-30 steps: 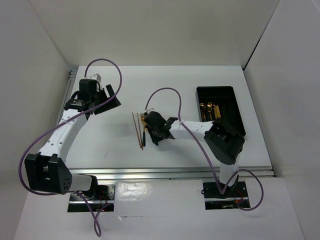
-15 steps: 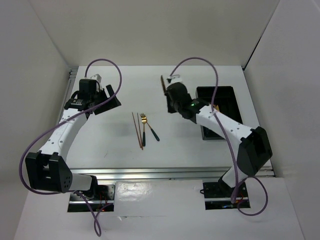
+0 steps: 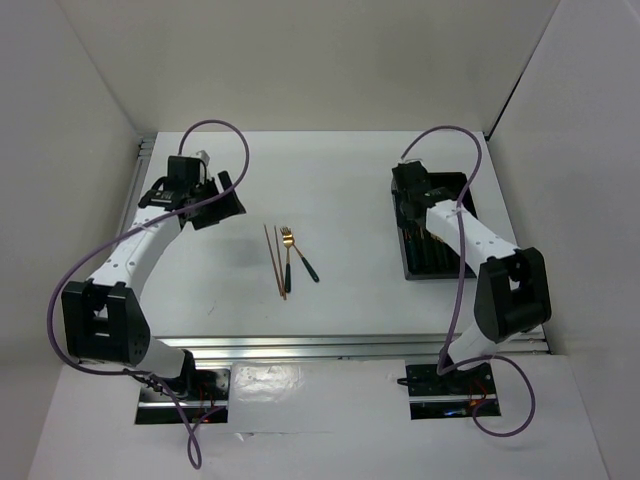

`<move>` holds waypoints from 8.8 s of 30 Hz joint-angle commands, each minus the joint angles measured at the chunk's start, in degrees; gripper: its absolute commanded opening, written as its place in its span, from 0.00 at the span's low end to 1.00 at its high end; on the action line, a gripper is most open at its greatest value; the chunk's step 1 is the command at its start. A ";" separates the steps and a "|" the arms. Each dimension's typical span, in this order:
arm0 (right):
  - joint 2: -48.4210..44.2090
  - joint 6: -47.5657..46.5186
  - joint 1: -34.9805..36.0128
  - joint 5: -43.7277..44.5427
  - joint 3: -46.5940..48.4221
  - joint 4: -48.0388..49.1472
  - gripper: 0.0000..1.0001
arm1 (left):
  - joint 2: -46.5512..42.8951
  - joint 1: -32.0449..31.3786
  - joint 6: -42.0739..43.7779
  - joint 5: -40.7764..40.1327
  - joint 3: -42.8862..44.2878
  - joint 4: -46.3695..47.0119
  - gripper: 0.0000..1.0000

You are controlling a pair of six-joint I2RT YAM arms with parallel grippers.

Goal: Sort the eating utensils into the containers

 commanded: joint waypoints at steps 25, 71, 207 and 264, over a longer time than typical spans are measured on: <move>5.81 -3.20 -8.61 15.34 -1.46 -5.01 0.09 | 6.88 0.32 2.81 -1.12 5.60 -1.26 0.89; -4.72 2.85 -8.62 6.38 4.34 0.25 0.75 | 5.75 -0.03 5.80 11.89 2.71 3.84 0.86; -34.01 32.83 -13.98 -0.66 -11.82 4.66 0.86 | 39.49 -43.89 -30.05 -5.60 32.05 35.03 0.24; -38.58 24.75 -13.98 -14.88 -14.99 12.83 0.85 | 39.17 -40.13 -27.69 2.12 33.12 36.88 0.69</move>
